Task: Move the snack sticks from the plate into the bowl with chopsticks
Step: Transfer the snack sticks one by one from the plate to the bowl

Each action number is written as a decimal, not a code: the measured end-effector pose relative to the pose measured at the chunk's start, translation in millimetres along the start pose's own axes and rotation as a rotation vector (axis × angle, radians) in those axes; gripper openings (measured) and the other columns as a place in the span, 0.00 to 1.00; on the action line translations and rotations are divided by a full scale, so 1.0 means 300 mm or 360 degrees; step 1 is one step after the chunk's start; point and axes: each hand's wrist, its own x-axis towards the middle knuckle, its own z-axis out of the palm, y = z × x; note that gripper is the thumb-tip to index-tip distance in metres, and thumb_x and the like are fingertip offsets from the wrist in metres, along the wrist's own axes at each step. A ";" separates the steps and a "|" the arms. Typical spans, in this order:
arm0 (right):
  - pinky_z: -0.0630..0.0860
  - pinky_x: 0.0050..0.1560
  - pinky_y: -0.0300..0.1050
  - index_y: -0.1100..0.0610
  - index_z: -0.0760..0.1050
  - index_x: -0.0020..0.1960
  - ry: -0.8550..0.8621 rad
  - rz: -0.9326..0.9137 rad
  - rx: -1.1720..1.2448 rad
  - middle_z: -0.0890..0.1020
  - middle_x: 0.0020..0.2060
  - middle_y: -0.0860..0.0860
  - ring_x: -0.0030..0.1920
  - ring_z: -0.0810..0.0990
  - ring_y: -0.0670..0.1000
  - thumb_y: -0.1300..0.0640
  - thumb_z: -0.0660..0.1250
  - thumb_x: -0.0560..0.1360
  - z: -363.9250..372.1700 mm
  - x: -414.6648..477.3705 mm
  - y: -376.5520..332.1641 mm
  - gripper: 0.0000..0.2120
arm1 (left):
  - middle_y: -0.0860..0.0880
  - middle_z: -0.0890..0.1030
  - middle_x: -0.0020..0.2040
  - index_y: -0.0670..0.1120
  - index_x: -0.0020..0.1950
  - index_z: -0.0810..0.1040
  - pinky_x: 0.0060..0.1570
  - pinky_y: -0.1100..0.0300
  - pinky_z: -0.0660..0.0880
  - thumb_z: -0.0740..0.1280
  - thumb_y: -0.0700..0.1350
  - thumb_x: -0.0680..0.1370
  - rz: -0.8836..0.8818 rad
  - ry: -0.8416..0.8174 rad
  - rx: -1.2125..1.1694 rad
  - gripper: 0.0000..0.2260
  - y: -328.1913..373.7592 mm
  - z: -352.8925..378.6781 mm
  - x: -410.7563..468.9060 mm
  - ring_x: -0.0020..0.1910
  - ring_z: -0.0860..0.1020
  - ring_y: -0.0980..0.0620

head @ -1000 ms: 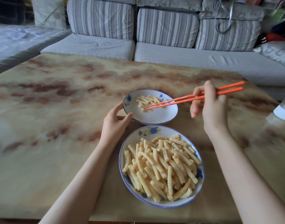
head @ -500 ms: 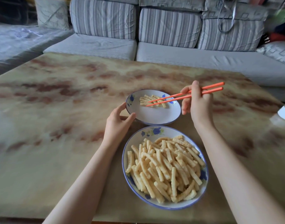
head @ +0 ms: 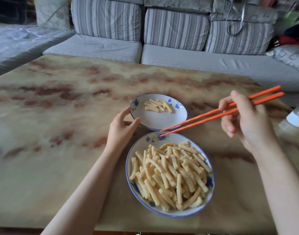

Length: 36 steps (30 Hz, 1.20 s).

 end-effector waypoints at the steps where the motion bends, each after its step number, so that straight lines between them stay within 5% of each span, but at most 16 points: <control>1: 0.54 0.20 0.39 0.60 0.71 0.34 0.0006 0.0020 0.0003 0.65 0.15 0.52 0.14 0.61 0.50 0.54 0.53 0.83 -0.016 -0.004 -0.007 0.21 | 0.51 0.80 0.64 0.51 0.71 0.73 0.51 0.61 0.79 0.70 0.47 0.77 -0.0003 -0.0002 0.0004 0.22 0.002 0.000 -0.001 0.47 0.83 0.56; 10: 0.57 0.19 0.34 0.60 0.73 0.34 0.0013 0.0247 -0.0109 0.65 0.16 0.54 0.15 0.61 0.50 0.54 0.54 0.82 -0.057 -0.016 0.027 0.21 | 0.50 0.80 0.63 0.51 0.71 0.73 0.54 0.51 0.80 0.70 0.48 0.77 0.0006 -0.0024 -0.0013 0.22 0.005 -0.002 -0.006 0.46 0.84 0.55; 15: 0.57 0.20 0.36 0.54 0.75 0.26 0.0164 0.0184 0.0117 0.68 0.32 0.59 0.15 0.62 0.49 0.55 0.54 0.82 -0.049 -0.017 0.039 0.27 | 0.52 0.80 0.64 0.52 0.71 0.73 0.50 0.61 0.80 0.70 0.47 0.77 0.0018 -0.0017 0.0008 0.21 0.005 -0.002 -0.002 0.46 0.84 0.57; 28: 0.59 0.20 0.34 0.59 0.67 0.34 0.0414 0.0130 0.0487 0.75 0.25 0.47 0.16 0.64 0.47 0.60 0.53 0.82 0.056 0.060 0.056 0.18 | 0.51 0.80 0.63 0.52 0.71 0.73 0.47 0.64 0.80 0.70 0.47 0.77 0.0016 -0.0004 0.0003 0.21 0.003 0.000 -0.001 0.45 0.84 0.58; 33: 0.58 0.23 0.44 0.58 0.68 0.33 0.0508 0.0134 0.0358 0.73 0.18 0.47 0.15 0.66 0.48 0.58 0.53 0.82 0.135 0.118 0.100 0.19 | 0.50 0.81 0.61 0.52 0.70 0.74 0.44 0.69 0.78 0.70 0.47 0.77 0.0006 -0.0007 0.0006 0.21 -0.005 0.002 0.004 0.44 0.84 0.57; 36: 0.60 0.22 0.42 0.57 0.69 0.33 0.0534 0.0155 0.0255 0.72 0.17 0.47 0.16 0.67 0.48 0.57 0.53 0.81 0.171 0.145 0.130 0.19 | 0.48 0.82 0.60 0.53 0.70 0.74 0.41 0.71 0.76 0.70 0.48 0.77 -0.0007 -0.0009 0.0007 0.21 -0.010 0.003 0.007 0.43 0.84 0.57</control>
